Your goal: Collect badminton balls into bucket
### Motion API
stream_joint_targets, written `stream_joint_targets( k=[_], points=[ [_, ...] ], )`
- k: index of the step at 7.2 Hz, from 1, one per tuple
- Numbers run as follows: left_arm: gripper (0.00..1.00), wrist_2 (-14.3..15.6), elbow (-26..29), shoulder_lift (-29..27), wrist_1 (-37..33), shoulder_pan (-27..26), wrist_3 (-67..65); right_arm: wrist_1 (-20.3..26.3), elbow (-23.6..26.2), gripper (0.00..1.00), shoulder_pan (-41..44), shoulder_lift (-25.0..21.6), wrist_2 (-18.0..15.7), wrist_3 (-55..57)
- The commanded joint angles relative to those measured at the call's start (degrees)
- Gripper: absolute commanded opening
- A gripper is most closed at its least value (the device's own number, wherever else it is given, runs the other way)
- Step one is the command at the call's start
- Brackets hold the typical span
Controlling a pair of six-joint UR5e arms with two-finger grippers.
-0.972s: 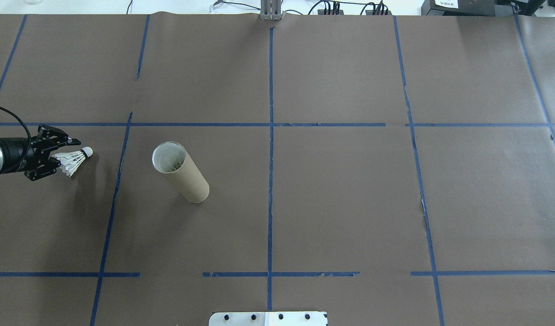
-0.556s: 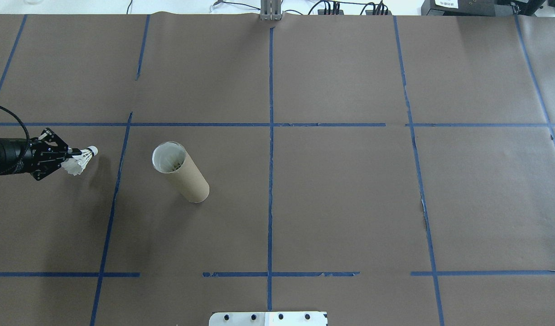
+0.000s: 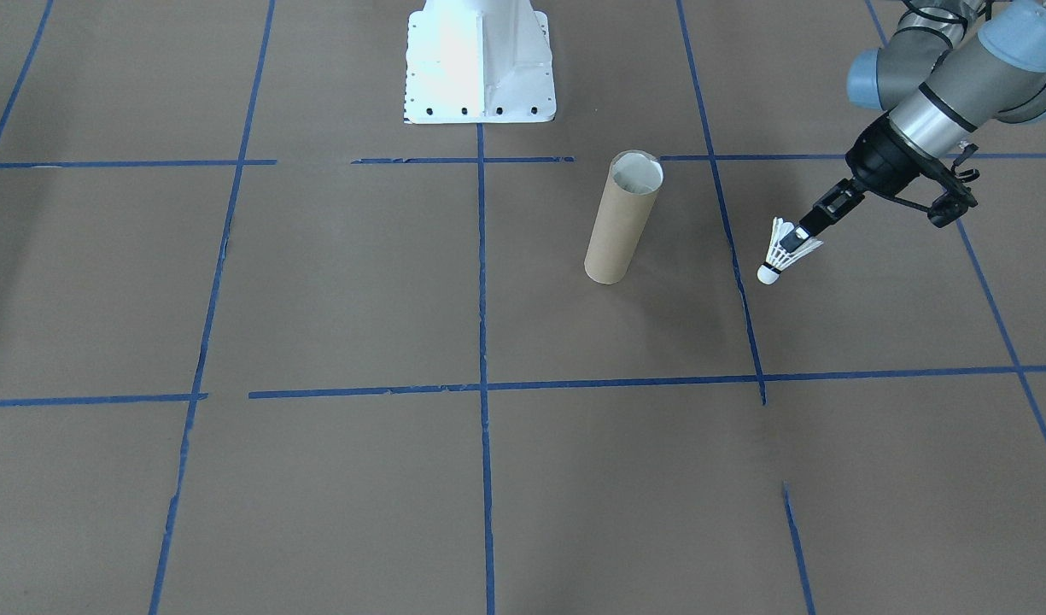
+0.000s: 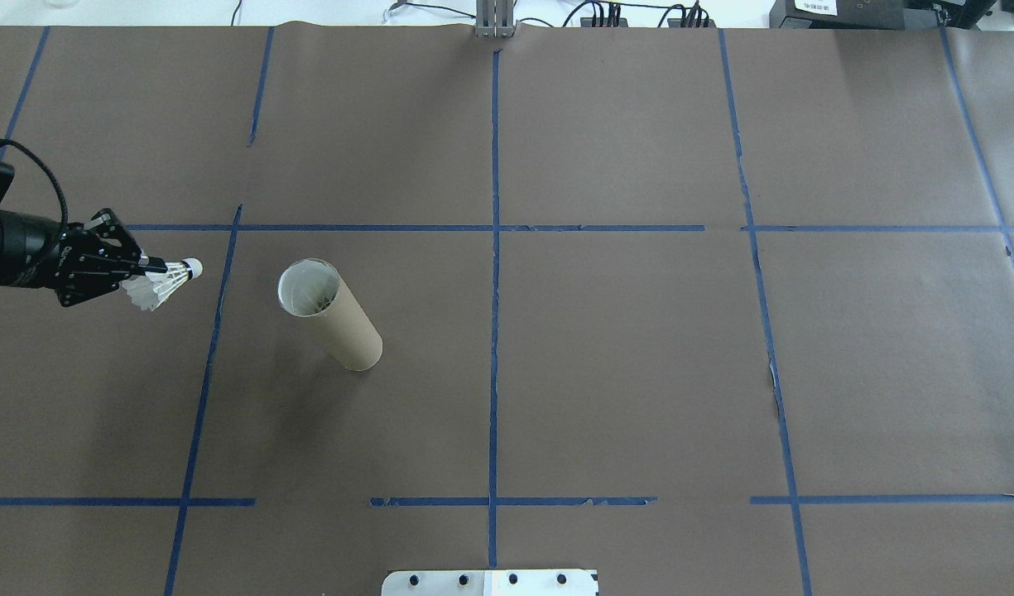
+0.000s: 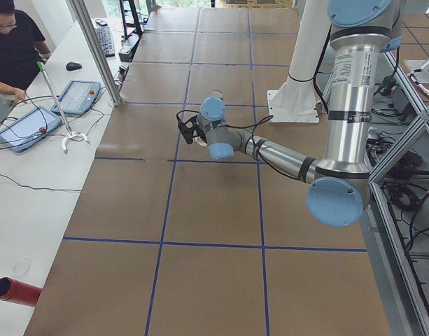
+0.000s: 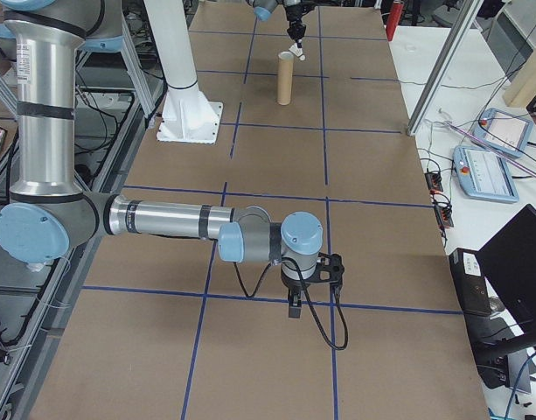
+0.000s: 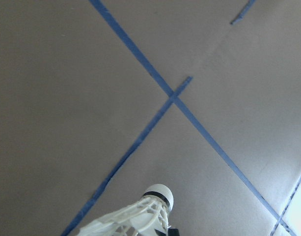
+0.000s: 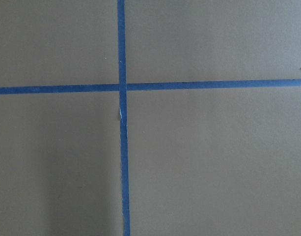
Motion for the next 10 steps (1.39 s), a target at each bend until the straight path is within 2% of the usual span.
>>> stream_joint_targets(
  k=[1,2,3,4,5,6,7,8,9,10],
  points=[
    [0.0,-0.38,-9.91,-8.68,24.06,-4.18,17.59,0.0,0.0,1.0,0.0,0.0,0.0,0.0],
    [0.0,-0.38,-14.31,-13.59,36.79,-5.51,24.47,0.0,0.0,1.0,0.0,0.0,0.0,0.0],
    [0.0,-0.21,-17.31,-20.77,50.84,-6.56,30.89,0.0,0.0,1.0,0.0,0.0,0.0,0.0],
    [0.0,0.23,-18.82,-27.46,60.55,-5.79,35.83,0.0,0.0,1.0,0.0,0.0,0.0,0.0],
    [0.0,0.76,-20.75,-30.05,63.87,-2.83,37.88,0.0,0.0,1.0,0.0,0.0,0.0,0.0],
    [0.0,8.42,-23.64,-30.68,65.12,3.56,39.21,0.0,0.0,1.0,0.0,0.0,0.0,0.0],
    [0.0,15.81,-24.02,-33.13,70.79,8.93,42.7,0.0,0.0,1.0,0.0,0.0,0.0,0.0],
    [0.0,20.4,-23.94,-37.59,79.02,11.42,51.17,0.0,0.0,1.0,0.0,0.0,0.0,0.0],
    [0.0,26.28,-23.33,-41.81,85.54,13.97,56.13,-0.09,0.0,1.0,0.0,0.0,0.0,0.0],
    [0.0,28.17,-21.75,-43.25,86.74,14.34,62.88,0.0,0.0,1.0,0.0,0.0,0.0,0.0]
  ],
)
